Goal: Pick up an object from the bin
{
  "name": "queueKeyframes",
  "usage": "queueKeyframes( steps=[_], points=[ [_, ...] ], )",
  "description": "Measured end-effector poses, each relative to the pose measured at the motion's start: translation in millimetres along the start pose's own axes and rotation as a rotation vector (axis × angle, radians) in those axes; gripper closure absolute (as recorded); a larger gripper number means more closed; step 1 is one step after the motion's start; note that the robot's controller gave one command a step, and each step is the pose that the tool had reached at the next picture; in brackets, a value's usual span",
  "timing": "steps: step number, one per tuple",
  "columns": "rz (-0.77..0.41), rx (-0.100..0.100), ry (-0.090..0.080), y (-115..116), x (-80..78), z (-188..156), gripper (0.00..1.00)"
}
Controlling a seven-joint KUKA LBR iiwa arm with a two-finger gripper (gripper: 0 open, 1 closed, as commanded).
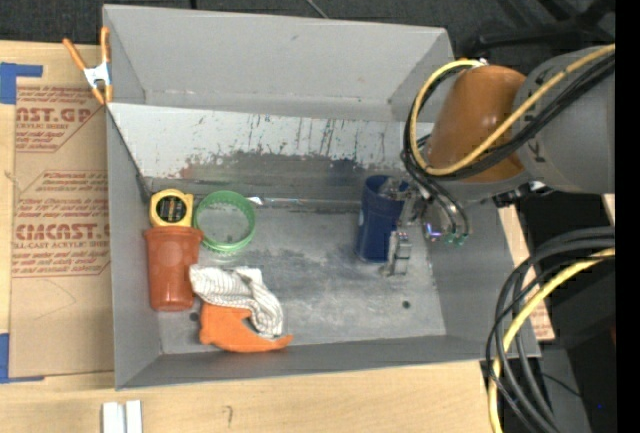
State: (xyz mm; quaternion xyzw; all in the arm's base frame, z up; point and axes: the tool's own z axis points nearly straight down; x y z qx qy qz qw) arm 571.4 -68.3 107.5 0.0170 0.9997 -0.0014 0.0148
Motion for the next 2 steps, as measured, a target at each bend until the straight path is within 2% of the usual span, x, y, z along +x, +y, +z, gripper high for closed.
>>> queueKeyframes(
  steps=[1,2],
  points=[
    [0.003,-0.001,-0.001,-0.6,-4.3,0.9,0.0],
    [-0.021,0.0,-0.013,-0.8,-15.2,4.3,0.0]
  ],
)
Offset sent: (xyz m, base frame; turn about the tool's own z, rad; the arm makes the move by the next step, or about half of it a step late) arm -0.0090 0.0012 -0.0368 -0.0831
